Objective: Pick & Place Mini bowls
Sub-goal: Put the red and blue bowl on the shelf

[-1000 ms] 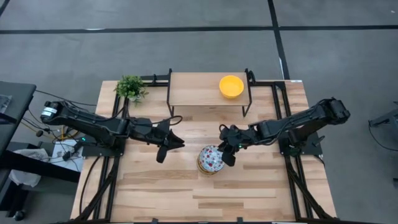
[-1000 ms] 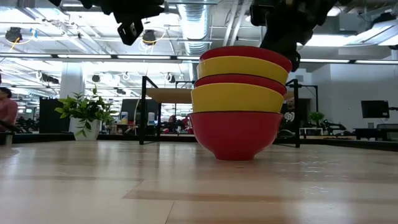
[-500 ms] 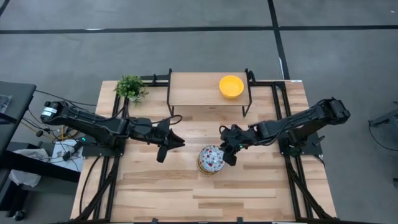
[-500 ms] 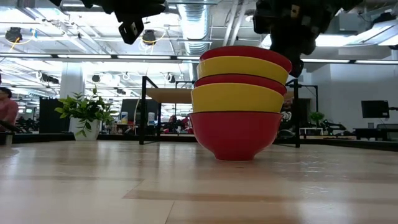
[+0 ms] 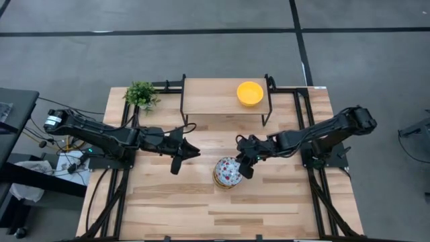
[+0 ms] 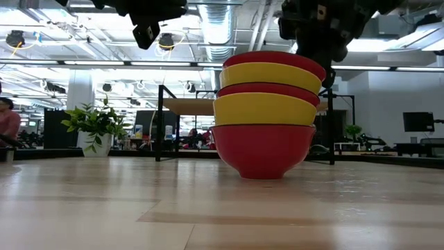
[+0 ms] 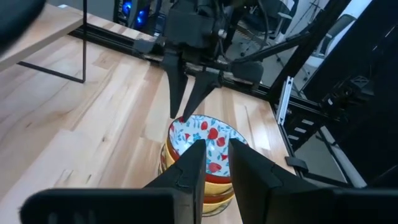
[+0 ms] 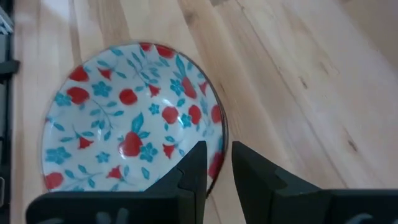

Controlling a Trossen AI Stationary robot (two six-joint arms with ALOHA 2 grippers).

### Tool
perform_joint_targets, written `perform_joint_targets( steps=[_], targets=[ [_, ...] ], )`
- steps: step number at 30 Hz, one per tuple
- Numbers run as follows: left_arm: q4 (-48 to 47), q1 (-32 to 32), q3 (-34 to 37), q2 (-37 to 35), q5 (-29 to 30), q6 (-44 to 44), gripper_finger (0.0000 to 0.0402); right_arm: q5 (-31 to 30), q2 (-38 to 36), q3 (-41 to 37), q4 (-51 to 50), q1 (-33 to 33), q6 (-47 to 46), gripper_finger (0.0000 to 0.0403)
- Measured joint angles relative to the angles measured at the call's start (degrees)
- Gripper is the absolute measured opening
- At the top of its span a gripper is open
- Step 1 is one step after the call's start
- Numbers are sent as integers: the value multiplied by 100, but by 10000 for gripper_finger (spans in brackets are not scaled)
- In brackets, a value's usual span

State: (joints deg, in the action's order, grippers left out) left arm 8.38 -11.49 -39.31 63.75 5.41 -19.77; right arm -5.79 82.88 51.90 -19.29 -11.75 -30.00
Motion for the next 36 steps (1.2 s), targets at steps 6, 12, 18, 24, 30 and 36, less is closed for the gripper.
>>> perform_joint_targets(
  steps=[6, 12, 18, 24, 30, 36],
  targets=[
    [31, 2, -4, 2, -2, -2, 67, -13, 197, -6, 99, -11, -10, 64],
    [70, 1, -7, 2, -2, -2, 67, -6, 277, -4, 224, -11, -16, 64],
    [72, 2, -7, 2, -4, -2, 67, 11, 217, 0, 195, -11, -16, 64],
    [72, 0, -7, 2, -4, -2, 67, 114, 217, 0, 204, -11, -54, 63],
    [72, 2, -7, 2, -4, -2, 67, 114, 217, 0, 202, -9, -144, 42],
    [72, 2, -7, 2, -4, -4, 67, 173, 207, 11, 262, 33, -173, 9]
  ],
)
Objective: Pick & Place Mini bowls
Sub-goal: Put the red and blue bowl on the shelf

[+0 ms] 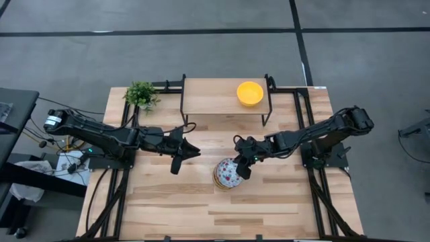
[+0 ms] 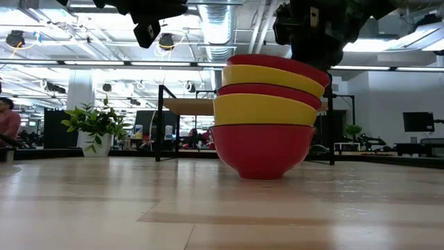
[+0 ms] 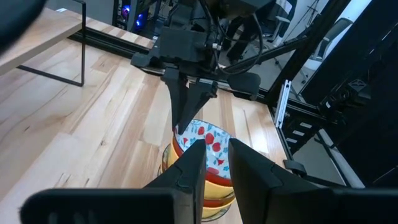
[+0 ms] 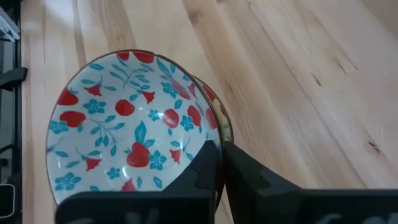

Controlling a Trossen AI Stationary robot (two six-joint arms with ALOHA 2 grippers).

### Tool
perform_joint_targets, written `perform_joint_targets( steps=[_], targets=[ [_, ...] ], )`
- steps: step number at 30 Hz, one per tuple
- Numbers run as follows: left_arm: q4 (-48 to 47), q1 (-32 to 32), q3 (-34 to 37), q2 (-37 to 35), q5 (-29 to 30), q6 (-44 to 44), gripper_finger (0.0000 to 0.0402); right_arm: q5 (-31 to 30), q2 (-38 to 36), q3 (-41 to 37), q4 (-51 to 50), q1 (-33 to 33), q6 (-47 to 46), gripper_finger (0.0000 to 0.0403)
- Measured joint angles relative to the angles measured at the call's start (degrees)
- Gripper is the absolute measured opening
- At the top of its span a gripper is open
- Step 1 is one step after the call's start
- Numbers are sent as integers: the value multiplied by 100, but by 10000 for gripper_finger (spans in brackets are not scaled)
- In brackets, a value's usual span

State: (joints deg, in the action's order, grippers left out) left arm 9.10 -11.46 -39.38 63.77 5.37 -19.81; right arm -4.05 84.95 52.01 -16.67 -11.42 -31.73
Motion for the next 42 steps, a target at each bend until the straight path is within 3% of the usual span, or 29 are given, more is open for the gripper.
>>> perform_joint_targets(
  steps=[20, 37, 42],
  targets=[
    [-4, -1, 0, 0, 0, 0, 67, 1012, 20, 468, -270, 388, 27, 1],
    [-17, 0, 2, 0, -3, 2, 67, 1183, 11, 1007, -738, 426, 153, 0],
    [-67, -31, 2, 57, 10, 797, 67, 1203, 11, 1156, -868, 454, 175, 0]
  ],
)
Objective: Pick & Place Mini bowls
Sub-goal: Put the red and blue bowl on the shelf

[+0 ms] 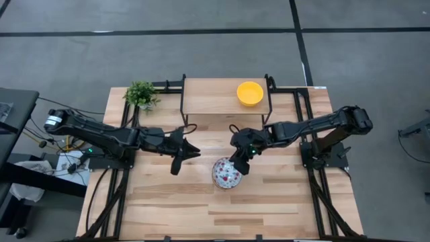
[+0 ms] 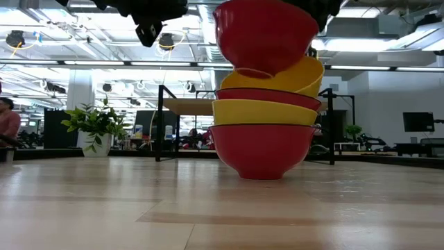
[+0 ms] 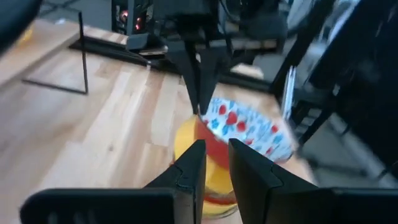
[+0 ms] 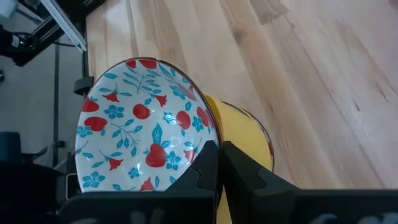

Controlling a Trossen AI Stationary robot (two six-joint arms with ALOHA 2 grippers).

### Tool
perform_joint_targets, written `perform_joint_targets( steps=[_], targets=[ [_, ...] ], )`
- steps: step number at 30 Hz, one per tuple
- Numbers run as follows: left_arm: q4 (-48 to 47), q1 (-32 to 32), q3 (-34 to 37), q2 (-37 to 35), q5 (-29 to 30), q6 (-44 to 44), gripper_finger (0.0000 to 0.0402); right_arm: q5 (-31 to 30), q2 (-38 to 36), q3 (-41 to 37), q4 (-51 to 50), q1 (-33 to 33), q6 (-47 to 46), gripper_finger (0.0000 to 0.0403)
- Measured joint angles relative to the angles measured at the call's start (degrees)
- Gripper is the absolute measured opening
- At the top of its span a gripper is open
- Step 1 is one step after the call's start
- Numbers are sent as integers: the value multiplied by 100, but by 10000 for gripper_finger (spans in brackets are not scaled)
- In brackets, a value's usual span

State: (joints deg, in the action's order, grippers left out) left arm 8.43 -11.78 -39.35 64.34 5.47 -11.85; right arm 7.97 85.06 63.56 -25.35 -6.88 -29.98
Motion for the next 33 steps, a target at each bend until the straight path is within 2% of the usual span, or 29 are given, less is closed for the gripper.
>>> perform_joint_targets(
  steps=[4, 13, 19, 27, 33],
  targets=[
    [-65, -60, 2, 157, 93, 1049, 67, 204, 0, 11, -45, 85, -26, 0],
    [-30, -234, 2, 512, 217, 2315, 67, 377, 0, 14, -106, 321, -153, 0],
    [12, -242, 4, 742, 297, 2434, 67, 495, 0, 14, -32, 438, -231, 0],
    [439, -328, 4, 850, 356, 3603, 71, 758, 0, 14, 292, 562, -511, 0],
    [596, -402, -11, 720, 551, 3142, 102, 731, 0, 14, 494, 503, -576, 0]
  ],
)
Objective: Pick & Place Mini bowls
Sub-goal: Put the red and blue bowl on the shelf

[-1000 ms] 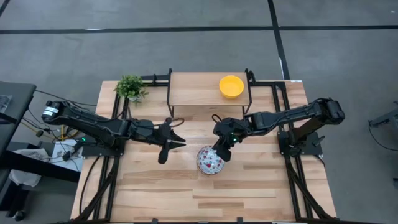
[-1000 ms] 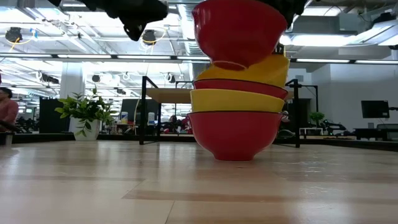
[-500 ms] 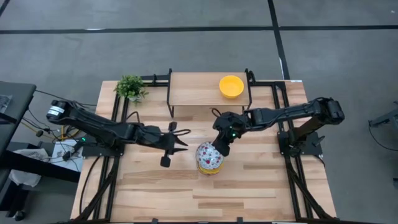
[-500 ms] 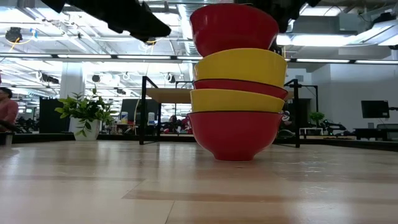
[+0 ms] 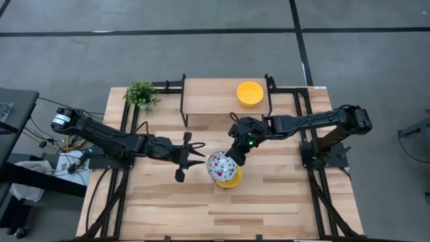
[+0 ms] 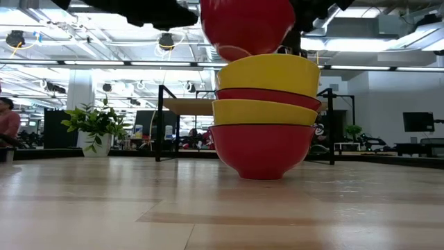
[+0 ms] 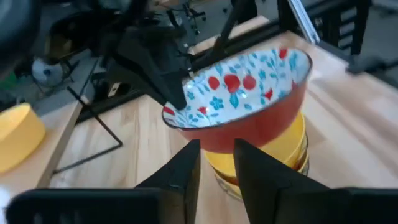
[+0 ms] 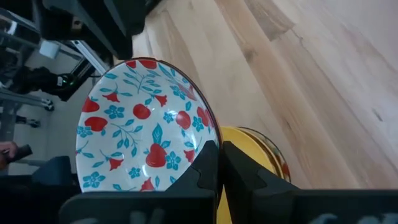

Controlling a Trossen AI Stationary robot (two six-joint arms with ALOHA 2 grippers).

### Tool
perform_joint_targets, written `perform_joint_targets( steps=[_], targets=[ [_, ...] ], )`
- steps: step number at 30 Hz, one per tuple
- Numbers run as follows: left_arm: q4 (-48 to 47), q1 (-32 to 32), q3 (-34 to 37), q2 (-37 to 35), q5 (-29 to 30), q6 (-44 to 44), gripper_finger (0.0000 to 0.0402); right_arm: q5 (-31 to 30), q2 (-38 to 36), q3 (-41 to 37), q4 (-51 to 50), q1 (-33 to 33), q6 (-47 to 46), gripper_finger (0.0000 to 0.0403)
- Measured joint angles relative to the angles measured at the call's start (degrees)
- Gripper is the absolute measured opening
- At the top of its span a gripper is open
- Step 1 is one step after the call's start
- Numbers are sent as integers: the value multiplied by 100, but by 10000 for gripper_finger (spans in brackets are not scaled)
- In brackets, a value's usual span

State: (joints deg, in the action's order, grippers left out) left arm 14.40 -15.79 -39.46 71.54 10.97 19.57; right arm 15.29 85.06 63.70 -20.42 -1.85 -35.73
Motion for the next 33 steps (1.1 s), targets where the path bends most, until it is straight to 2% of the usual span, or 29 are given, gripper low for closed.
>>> perform_joint_targets(
  steps=[7, 10, 19, 22, 26, 30, 33],
  targets=[
    [-72, 2, -2, -539, 11, -1608, 161, -271, 0, 0, 348, 7, -74, 0],
    [-178, 2, -2, -926, 12, -2271, 179, -624, 0, 0, 379, 7, -145, 0],
    [-283, 2, -2, -1718, 6, -4315, 187, -1657, 68, 104, 639, 7, -329, 0],
    [-274, 4, -2, -1809, -245, -4717, 183, -1820, 229, 411, 473, 6, -244, 0],
    [-277, -2, -7, -1779, -647, -4735, 174, -1827, 705, 1105, -78, 1, -7, 0],
    [-573, 0, -7, -1757, -652, -4846, 167, -1823, 1325, 1946, -1036, 1, 333, 0],
    [-1145, 0, -9, -1802, -468, -5133, 164, -1794, 1718, 2437, -1509, 1, 564, 0]
  ],
)
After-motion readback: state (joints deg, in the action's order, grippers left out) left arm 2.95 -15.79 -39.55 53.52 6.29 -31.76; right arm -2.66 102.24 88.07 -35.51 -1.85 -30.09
